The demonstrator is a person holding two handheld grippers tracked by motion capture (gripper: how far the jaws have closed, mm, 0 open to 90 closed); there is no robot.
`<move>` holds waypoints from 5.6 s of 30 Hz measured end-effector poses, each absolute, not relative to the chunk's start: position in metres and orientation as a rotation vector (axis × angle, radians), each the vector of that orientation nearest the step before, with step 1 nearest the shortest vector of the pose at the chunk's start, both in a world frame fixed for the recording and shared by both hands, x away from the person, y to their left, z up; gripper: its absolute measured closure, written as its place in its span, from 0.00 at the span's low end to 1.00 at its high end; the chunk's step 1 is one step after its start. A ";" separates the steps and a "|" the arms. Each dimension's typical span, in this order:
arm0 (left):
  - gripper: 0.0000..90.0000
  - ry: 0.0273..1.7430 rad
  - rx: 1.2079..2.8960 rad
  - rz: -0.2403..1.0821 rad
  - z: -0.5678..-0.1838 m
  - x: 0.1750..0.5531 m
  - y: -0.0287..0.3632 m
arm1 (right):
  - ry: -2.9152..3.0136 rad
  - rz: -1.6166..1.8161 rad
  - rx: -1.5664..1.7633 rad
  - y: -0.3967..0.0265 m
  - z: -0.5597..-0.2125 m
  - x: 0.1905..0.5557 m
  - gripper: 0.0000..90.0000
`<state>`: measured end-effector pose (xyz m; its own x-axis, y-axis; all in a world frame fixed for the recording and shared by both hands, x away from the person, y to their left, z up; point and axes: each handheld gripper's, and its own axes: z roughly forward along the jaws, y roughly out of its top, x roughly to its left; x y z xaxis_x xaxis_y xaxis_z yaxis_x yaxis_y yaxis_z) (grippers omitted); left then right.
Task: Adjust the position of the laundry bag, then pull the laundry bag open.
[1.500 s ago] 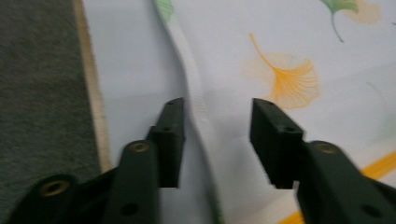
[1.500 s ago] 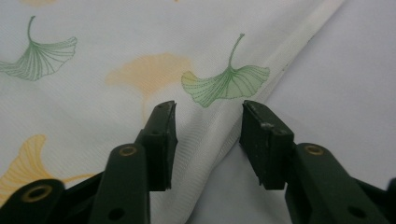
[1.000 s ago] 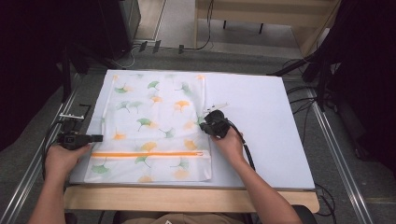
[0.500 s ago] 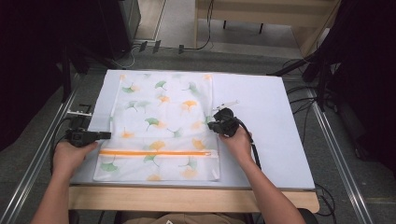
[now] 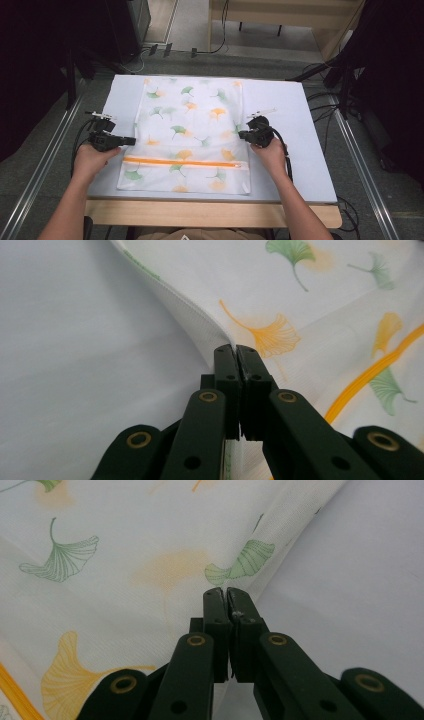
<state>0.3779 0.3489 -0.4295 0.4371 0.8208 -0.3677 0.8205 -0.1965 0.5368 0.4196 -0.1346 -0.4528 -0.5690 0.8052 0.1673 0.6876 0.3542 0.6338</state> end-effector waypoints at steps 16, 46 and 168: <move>0.99 1.267 2.086 -0.033 -0.429 0.388 0.311 | 2.364 1.008 1.496 -0.184 -0.453 0.417 0.99; 0.98 1.214 2.125 -0.090 -0.434 0.393 0.289 | 2.303 0.967 1.544 -0.209 -0.458 0.422 0.96; 0.61 0.757 2.252 -0.033 -0.413 0.355 0.137 | 2.422 0.854 1.519 -0.217 -0.464 0.323 0.90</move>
